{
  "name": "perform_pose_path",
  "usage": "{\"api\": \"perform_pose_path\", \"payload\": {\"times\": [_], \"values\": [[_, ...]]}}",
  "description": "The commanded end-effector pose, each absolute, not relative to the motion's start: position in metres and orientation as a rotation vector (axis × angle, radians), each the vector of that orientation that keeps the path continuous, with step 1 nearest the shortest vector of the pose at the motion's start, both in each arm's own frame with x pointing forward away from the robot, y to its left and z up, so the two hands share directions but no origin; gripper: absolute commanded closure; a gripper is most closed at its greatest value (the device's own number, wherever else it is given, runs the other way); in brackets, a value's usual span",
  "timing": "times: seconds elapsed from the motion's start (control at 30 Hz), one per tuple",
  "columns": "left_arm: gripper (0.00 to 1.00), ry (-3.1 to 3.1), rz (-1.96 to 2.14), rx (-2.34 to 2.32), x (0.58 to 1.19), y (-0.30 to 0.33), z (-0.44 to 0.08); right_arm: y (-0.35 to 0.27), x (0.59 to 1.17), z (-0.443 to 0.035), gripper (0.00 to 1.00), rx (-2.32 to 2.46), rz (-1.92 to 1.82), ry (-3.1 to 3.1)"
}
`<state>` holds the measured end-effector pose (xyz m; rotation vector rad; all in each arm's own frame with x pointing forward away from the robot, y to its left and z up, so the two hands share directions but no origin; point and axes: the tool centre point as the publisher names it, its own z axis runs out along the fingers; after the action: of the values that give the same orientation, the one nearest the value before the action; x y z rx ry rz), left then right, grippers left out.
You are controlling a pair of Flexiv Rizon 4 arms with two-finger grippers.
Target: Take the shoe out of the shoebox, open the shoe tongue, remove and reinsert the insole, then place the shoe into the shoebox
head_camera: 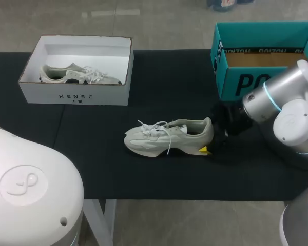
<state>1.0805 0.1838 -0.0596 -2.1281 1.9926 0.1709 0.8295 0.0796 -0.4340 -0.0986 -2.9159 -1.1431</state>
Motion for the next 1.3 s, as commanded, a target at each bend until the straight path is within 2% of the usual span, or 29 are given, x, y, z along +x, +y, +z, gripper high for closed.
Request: {"api": "perform_pose_path", "payload": {"times": [0.03, 0.07, 0.1, 0.63, 1.3], "values": [[0.0, 1.991, 0.163, -2.126, 1.078, 0.184, -0.061, 0.084, 0.832, -0.44, 0.51, -0.111, -1.131, -2.921], [0.0, 1.991, 0.163, -2.126, 1.078, 0.184, -0.061, 0.084, 0.832, -0.44, 0.92, -0.116, -1.121, -2.923], [0.0, 1.991, 0.163, -2.126, 1.078, 0.184, -0.061, 0.083, 0.833, -0.44, 1.0, -0.118, -1.118, -2.925], [0.0, 1.991, 0.163, -2.126, 1.078, 0.184, -0.061, 0.046, 0.846, -0.426, 1.0, -0.052, -1.037, -2.947], [0.0, 1.991, 0.163, -2.126, 1.078, 0.184, -0.061, 0.047, 0.845, -0.432, 1.0, -0.033, -1.027, -2.925]]}}
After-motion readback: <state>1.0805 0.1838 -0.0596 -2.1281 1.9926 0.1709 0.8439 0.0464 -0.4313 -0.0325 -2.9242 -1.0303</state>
